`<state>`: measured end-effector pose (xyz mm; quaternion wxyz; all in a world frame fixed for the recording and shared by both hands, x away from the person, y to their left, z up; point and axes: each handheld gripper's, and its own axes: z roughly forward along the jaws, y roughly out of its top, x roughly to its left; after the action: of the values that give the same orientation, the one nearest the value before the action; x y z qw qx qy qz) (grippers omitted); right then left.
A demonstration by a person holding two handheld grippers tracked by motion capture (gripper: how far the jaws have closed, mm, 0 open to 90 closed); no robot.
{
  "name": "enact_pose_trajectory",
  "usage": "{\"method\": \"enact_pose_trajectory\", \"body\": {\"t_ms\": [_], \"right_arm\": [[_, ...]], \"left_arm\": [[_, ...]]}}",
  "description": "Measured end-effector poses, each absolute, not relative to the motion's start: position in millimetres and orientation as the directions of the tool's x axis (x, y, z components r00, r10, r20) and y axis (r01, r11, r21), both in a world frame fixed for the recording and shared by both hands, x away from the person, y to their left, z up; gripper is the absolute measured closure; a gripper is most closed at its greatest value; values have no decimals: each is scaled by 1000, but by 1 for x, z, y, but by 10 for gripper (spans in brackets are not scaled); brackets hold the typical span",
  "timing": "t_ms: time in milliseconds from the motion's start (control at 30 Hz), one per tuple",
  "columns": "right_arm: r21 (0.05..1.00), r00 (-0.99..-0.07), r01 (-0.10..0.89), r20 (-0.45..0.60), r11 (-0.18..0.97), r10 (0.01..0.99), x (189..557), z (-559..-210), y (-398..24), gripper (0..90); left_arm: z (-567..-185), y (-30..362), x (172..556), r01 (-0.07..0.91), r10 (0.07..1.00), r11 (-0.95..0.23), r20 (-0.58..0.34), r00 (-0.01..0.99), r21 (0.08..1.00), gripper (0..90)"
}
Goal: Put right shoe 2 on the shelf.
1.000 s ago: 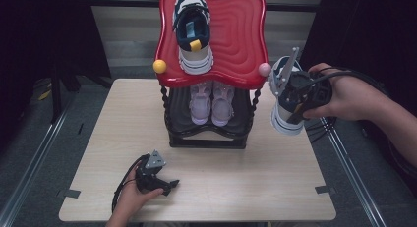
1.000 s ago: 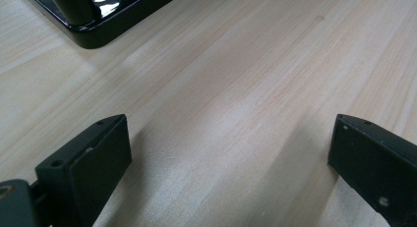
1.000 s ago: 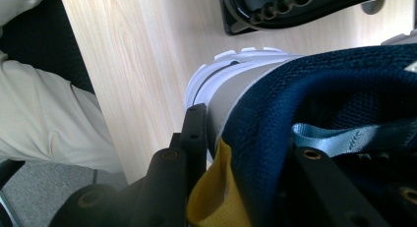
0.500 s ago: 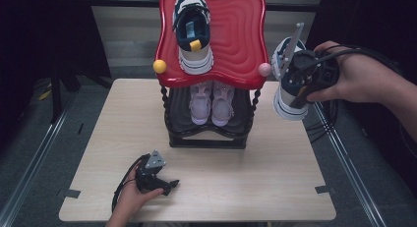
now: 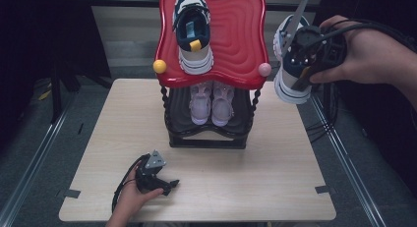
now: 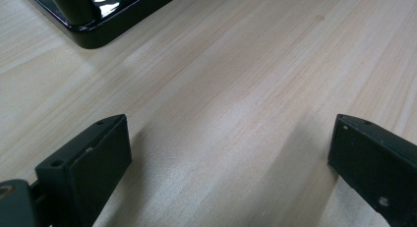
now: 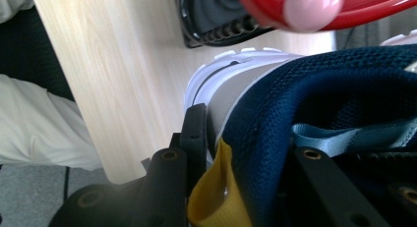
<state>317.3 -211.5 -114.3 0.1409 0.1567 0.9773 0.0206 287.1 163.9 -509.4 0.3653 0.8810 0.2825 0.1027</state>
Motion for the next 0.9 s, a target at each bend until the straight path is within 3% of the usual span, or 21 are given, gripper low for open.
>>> {"method": "enact_pose_trajectory", "body": {"t_ms": [467,900], "right_arm": [[98,-902,252,-336,963,270,331,-88,-175,700],[123,-898,224,-359,967,254,352,-89,-146,700]], "left_arm": [[-509,164,287,421,572,-572,-26,820,703,21],[-509,164,287,422,572,-573,-26,820,702,21]]}}
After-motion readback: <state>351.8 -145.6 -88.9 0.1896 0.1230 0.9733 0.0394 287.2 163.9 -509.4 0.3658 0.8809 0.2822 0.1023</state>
